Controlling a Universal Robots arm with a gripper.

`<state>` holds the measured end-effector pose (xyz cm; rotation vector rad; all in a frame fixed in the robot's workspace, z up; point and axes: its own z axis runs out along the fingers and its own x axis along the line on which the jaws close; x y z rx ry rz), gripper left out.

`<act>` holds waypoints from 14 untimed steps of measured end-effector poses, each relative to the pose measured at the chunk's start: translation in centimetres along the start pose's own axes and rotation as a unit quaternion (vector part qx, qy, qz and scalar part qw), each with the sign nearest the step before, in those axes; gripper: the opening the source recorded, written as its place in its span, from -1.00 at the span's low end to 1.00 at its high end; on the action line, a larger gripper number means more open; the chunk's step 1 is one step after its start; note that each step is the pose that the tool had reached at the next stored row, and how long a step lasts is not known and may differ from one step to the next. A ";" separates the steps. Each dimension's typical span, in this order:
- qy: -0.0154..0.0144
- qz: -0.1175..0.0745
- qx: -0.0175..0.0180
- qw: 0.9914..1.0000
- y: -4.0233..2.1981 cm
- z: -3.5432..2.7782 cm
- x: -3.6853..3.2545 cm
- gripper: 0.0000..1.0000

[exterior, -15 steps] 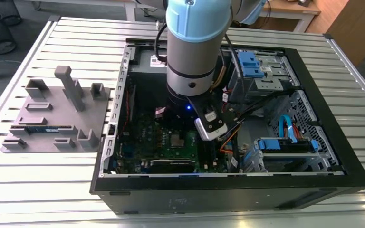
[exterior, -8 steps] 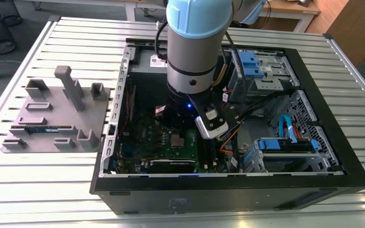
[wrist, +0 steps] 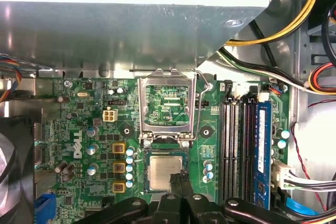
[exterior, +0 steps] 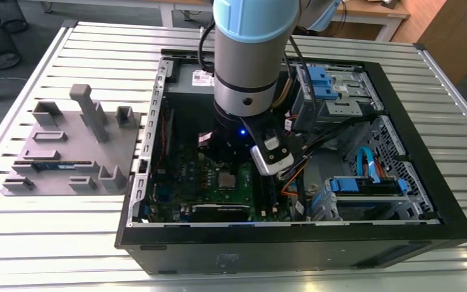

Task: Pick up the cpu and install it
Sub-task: 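Close the cpu cover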

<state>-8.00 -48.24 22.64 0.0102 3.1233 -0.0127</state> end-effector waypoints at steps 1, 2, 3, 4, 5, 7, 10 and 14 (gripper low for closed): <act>0.000 0.000 0.000 1.000 0.00 0.00 0.00 -0.79; 0.000 0.000 0.000 1.000 0.00 0.00 -0.01 -0.79; 0.000 0.000 0.000 1.000 0.01 -0.01 -0.04 -0.79; 0.000 0.000 0.000 1.000 0.04 -0.01 -0.10 -0.79; 0.000 0.000 0.000 1.000 0.07 0.00 -0.18 -0.79; 0.000 0.000 0.000 1.000 0.15 0.02 -0.40 -0.79; 0.000 -0.002 0.000 1.000 0.23 0.04 -0.79 -0.79; 0.000 -0.015 0.000 1.000 0.23 0.08 -0.96 -0.79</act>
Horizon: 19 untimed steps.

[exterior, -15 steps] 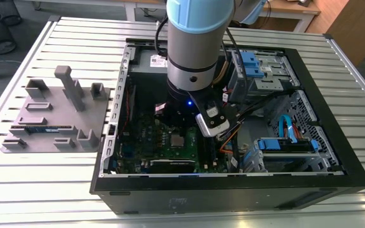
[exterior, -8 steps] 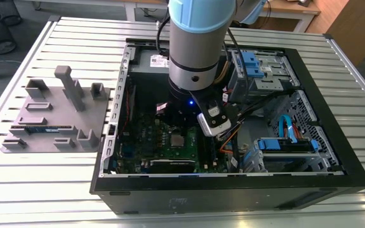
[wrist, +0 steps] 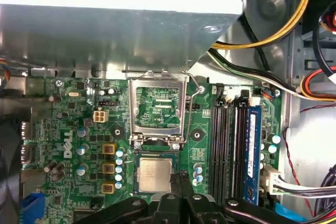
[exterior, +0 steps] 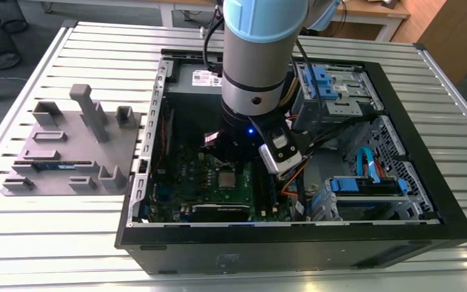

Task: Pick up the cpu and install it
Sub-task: 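Close the cpu cover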

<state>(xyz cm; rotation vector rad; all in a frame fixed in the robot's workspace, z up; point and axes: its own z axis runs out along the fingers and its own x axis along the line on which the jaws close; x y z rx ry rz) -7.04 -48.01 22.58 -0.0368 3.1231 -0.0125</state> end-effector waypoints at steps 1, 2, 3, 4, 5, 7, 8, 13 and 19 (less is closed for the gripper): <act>0.000 -0.005 0.000 1.000 0.00 0.00 -0.01 -0.79; 0.000 -0.011 0.000 1.000 0.00 0.01 -0.02 -0.79; 0.000 -0.017 0.000 1.000 0.00 0.03 -0.03 -0.79; 0.000 -0.024 0.000 1.000 0.00 0.05 -0.04 -0.79; 0.000 -0.030 -0.001 1.000 0.00 0.06 -0.04 -0.79; 0.000 -0.043 -0.001 0.999 0.00 0.08 -0.04 -0.79; 0.000 -0.050 -0.001 0.999 0.00 0.09 -0.04 -0.79; -0.001 -0.063 -0.001 0.998 0.00 0.11 -0.05 -0.79; -0.001 -0.063 -0.001 0.998 0.00 0.12 -0.19 -0.79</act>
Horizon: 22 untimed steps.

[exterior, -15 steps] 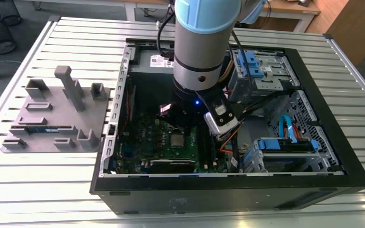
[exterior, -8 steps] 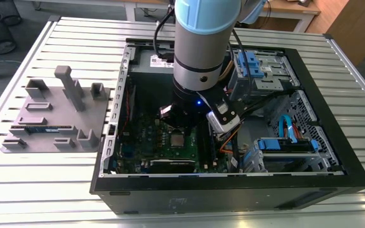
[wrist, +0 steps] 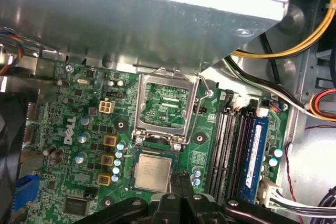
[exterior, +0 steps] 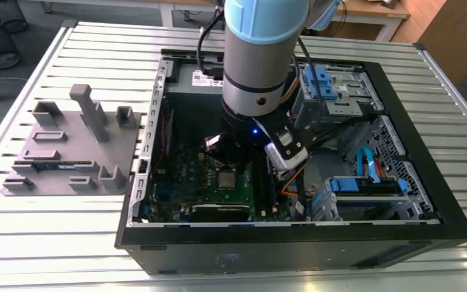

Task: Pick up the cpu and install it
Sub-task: 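Close the cpu cover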

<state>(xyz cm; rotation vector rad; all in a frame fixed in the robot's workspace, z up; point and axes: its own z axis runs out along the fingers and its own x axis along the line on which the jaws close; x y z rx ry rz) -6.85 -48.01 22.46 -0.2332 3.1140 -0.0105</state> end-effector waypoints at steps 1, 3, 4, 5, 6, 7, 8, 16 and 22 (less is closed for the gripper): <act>0.000 0.000 0.000 1.000 -0.01 0.00 -0.07 -0.79; 0.000 0.000 0.000 1.000 0.00 0.01 -0.23 -0.79; 0.000 0.000 0.000 1.000 0.01 0.01 -0.29 -0.79; 0.000 0.000 0.000 1.000 0.05 0.01 -0.32 -0.79; 0.000 0.000 0.000 1.000 0.09 0.01 -0.34 -0.79; 0.000 0.000 0.000 1.000 0.14 0.01 -0.37 -0.79; 0.000 0.000 0.000 1.000 0.21 0.01 -0.40 -0.79; 0.000 0.000 0.000 1.000 0.88 0.06 -0.72 -0.79; 0.000 0.000 0.000 1.000 1.05 0.08 -0.84 -0.79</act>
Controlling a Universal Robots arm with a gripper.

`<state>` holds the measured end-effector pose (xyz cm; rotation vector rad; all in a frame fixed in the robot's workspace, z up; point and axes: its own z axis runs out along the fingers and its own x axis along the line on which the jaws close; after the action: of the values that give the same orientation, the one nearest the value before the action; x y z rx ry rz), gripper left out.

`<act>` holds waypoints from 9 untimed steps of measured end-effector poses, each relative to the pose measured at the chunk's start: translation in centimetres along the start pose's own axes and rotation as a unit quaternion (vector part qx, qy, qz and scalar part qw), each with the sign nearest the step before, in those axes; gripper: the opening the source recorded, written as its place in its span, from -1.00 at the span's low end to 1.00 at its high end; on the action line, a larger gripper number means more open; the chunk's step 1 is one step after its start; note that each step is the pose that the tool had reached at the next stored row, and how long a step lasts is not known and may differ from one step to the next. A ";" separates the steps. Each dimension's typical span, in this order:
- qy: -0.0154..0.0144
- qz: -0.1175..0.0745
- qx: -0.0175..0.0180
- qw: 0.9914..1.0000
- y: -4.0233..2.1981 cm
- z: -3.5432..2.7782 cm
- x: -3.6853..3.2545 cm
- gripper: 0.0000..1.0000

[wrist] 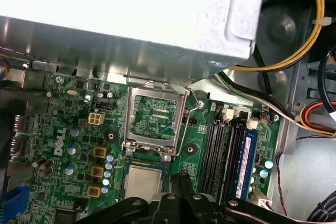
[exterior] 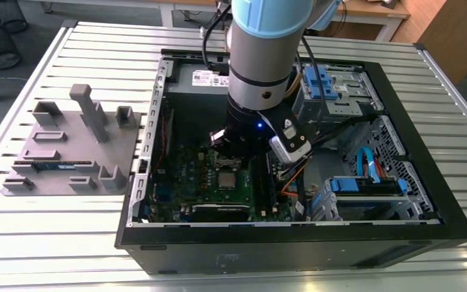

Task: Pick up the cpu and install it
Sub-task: 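Close the cpu cover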

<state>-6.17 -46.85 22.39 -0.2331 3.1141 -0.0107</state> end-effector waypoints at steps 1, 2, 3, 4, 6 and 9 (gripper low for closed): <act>0.000 0.000 0.000 1.000 0.01 0.00 -0.01 -0.79; 0.000 0.000 0.000 1.000 0.01 0.00 -0.03 -0.79; 0.000 0.000 0.000 1.000 0.03 0.01 -0.06 -0.79; 0.000 0.000 0.000 1.000 0.05 0.02 -0.11 -0.79; 0.000 0.000 0.000 1.000 0.25 0.05 -0.19 -0.79; 0.000 0.000 0.000 1.000 0.73 0.12 -0.30 -0.79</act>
<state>-5.99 -46.09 22.28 -0.2336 3.1141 -0.0108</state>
